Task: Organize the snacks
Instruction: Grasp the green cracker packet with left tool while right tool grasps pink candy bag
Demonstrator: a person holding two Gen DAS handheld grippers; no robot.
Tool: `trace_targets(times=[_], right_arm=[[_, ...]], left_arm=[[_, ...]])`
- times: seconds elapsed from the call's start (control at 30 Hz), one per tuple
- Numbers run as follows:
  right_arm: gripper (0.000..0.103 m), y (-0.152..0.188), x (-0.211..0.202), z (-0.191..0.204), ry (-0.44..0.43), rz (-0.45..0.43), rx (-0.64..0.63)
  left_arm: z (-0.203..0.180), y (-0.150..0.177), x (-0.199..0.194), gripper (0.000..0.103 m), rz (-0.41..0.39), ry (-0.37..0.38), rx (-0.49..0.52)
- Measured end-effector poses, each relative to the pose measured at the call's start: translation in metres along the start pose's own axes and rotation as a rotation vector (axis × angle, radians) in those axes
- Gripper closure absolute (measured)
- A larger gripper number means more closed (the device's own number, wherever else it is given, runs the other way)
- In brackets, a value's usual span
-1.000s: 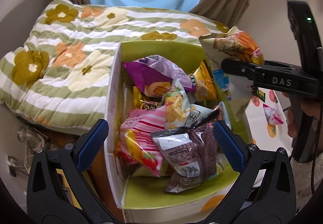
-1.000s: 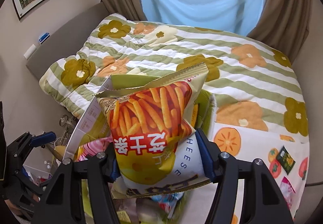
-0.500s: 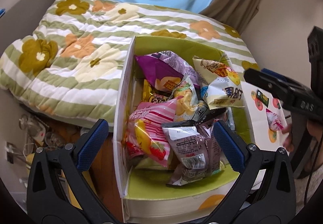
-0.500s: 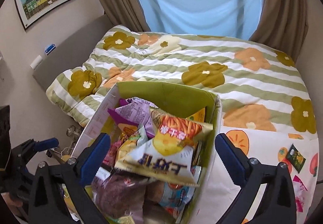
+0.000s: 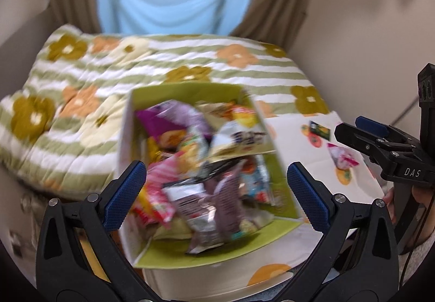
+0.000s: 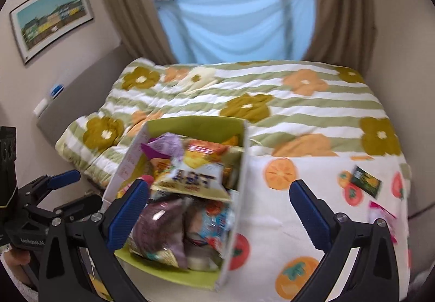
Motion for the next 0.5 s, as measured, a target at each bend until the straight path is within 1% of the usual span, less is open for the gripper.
trace_targets(times=[0.1,0.13,0.23,0.37,0.5], right_arm=[[0.0,0.007,-0.022,-0.026,0.08,-0.024,0.045],[0.0,0.009,-0.032,-0.038,0.12,-0.037,0.061],[0.0,0.016,-0.051,-0.07,0.218,-0.039,0.093],[0.0,0.025,-0.07,-0.116,0.287,-0.042,0.154],[0.0,0.035,-0.076,-0.163,0.337,-0.022,0.201]], left_arm=[[-0.028,-0.01,0.002,0.001,-0.012,0.033,0.066],[-0.041,-0.014,0.004,0.001,-0.017,0.048,0.094],[-0.075,-0.028,0.012,0.0,-0.025,0.084,0.16],[-0.132,-0.048,0.035,0.001,-0.013,0.138,0.262],[-0.189,-0.065,0.07,0.001,0.023,0.174,0.366]])
Point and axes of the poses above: each gripper's, at about its wrist camera, not at the fingertips, and x roughly the way its jaws point, z to its left, y to its underside, the point moved 8 cm from there along x, roughly the way its jaws point, and after that the axes turned 5 degrees about -y, right-handed, at the moved point
